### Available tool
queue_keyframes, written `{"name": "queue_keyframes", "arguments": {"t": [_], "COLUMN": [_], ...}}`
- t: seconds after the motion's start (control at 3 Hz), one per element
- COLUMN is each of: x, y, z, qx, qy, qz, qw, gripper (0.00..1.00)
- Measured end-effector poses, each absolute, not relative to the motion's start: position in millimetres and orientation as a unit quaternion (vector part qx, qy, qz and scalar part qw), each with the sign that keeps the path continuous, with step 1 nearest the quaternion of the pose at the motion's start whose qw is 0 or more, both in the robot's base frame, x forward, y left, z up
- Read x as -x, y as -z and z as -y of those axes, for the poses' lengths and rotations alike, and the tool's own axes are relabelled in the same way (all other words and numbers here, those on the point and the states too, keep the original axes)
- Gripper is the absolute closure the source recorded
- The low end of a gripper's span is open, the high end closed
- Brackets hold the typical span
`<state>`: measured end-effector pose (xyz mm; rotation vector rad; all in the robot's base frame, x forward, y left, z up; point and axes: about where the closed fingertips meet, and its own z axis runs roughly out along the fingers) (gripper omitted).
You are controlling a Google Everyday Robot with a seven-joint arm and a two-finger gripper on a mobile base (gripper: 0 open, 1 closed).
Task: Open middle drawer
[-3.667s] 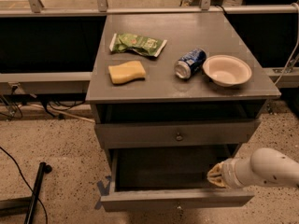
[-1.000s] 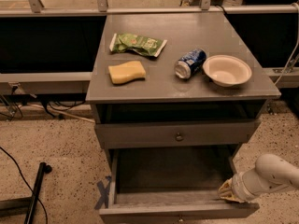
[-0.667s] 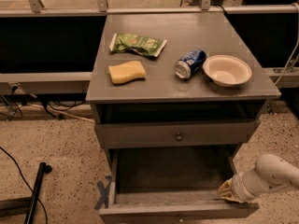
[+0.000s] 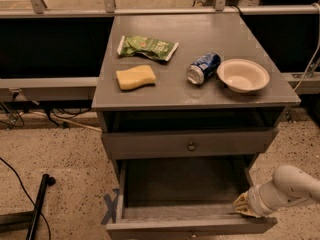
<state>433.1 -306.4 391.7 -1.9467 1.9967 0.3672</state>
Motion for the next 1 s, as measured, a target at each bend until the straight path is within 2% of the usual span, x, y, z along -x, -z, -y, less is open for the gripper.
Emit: {"name": "queue_keyframes", "arguments": {"t": [0.33,0.67,1.0], "x": [-433.1,-433.2,-433.2], "y": [-391.7,-391.7,-391.7], "z": [306.3,306.3,306.3], "qx": [0.683,0.683,0.683], "qy": [-0.129,-0.129,-0.129], "qz": [-0.700,-0.700,-0.700], "qw": [0.164,0.164,0.164], "gripper": [0.97,0.89,0.71]}}
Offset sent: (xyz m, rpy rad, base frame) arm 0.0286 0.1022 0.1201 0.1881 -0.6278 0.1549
